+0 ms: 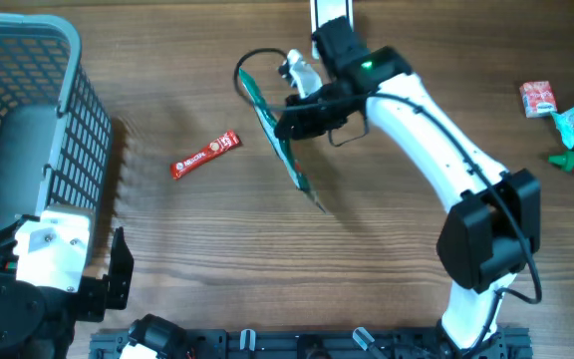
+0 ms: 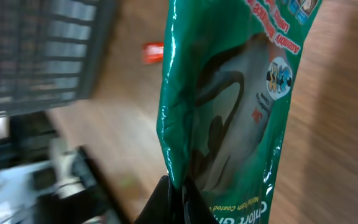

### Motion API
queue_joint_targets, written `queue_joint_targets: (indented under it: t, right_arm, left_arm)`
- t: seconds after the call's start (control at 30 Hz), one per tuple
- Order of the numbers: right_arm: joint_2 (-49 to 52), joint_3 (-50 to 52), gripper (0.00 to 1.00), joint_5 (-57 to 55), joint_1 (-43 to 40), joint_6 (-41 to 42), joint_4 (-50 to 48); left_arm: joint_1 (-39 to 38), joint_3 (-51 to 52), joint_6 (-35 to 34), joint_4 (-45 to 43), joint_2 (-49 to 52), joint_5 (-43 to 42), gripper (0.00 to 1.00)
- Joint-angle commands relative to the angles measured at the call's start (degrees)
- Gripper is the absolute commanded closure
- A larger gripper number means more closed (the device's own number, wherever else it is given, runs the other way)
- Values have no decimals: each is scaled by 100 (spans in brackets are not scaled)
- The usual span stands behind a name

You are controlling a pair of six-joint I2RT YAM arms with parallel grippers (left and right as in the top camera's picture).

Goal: Scan the item barcode

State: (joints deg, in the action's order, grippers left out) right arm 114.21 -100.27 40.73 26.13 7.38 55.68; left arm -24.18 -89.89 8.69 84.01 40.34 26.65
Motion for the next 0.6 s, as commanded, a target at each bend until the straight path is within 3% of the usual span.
queue_joint_targets:
  t: [0.0,0.43,0.57]
  right_arm:
    - [70,343,96,1388,-345,-234,-146]
    - [74,1799,96,1770,-699,505,-1655]
    - [74,1860,96,1311,-704,483,-1648]
  left_arm:
    - [46,-11,-52,-13,26,-48,0]
    - [46,-11,-52,-13,26,-48,0]
    - [46,-11,-52,-13,26,-48,0]
